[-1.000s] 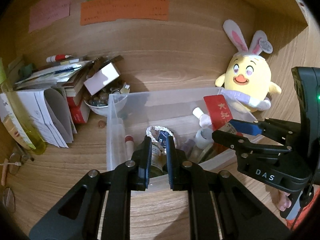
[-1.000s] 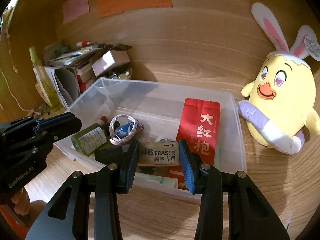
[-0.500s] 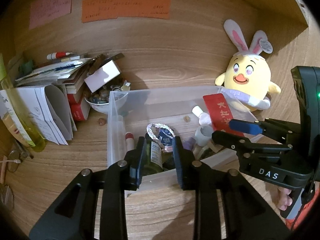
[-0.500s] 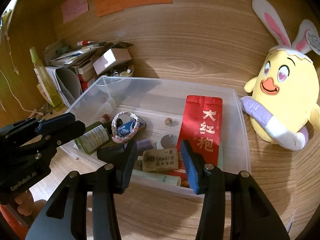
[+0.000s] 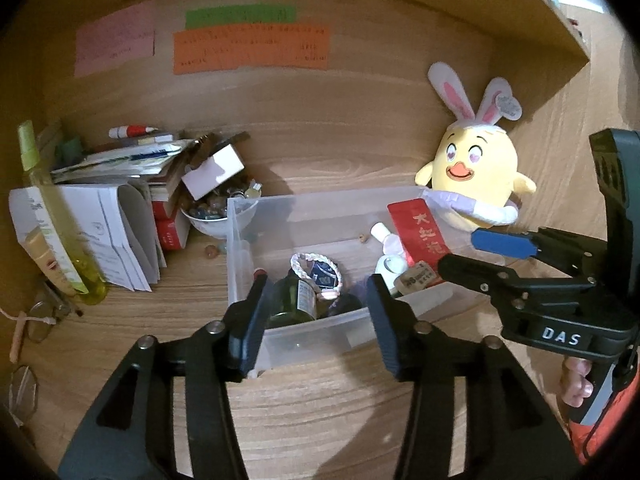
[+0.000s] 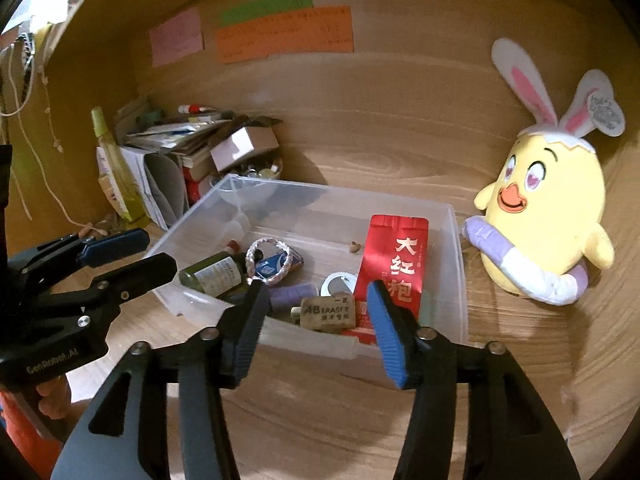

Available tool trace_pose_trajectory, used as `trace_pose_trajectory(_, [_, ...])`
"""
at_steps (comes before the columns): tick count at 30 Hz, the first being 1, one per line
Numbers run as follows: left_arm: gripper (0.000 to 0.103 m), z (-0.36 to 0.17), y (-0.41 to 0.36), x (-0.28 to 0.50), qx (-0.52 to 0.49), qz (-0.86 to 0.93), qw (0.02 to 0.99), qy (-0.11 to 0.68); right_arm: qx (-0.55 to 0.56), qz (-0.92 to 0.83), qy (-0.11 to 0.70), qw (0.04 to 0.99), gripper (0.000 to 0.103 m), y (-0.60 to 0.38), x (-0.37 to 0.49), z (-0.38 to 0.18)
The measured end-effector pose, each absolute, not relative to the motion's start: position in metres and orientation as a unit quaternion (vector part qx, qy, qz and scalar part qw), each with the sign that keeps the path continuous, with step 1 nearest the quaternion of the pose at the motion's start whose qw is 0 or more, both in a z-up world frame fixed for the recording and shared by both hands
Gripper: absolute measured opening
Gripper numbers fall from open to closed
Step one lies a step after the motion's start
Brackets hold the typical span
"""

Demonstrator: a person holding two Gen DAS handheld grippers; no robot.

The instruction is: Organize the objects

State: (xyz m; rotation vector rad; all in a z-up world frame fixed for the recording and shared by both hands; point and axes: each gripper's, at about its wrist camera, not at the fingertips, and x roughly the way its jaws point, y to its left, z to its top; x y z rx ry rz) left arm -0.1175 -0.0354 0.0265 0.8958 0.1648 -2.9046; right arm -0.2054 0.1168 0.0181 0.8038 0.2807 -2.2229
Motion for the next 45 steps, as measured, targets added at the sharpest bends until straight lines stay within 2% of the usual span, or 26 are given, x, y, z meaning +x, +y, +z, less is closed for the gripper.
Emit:
trace_pose_trajectory(3, [0.059,0.030,-0.033,-0.110,0.286,-0.956,0.051,0.050,0.298,-0.874,0.110,0.368,0.062,0.125,-0.195,0.023])
trace_pose_trajectory(5, [0.065,0.032,-0.032,-0.104,0.281,-0.957,0.052,0.049,0.288,-0.878,0.110,0.365,0.072,0.132,-0.187,0.026])
trace_pose_trajectory(8, [0.074,0.034,-0.028,-0.096,0.273,-0.960,0.053,0.048,0.275,-0.886,0.108,0.358,0.080,0.142,-0.179,0.028])
trace_pose_trajectory(13, [0.089,0.034,-0.022,-0.085,0.266,-0.961,0.060,0.044,0.272,-0.889,0.095,0.356,0.083,0.156,-0.172,0.027])
trace_pose_trajectory(18, [0.095,0.033,-0.015,-0.075,0.259,-0.963,0.057,0.044,0.265,-0.894,0.098,0.348,0.083,0.165,-0.164,0.021])
trace_pose_trajectory(45, [0.096,0.018,-0.011,-0.061,0.262,-0.962,0.062,0.056,0.258,-0.891,0.092,0.363,0.088,0.174,-0.136,0.013])
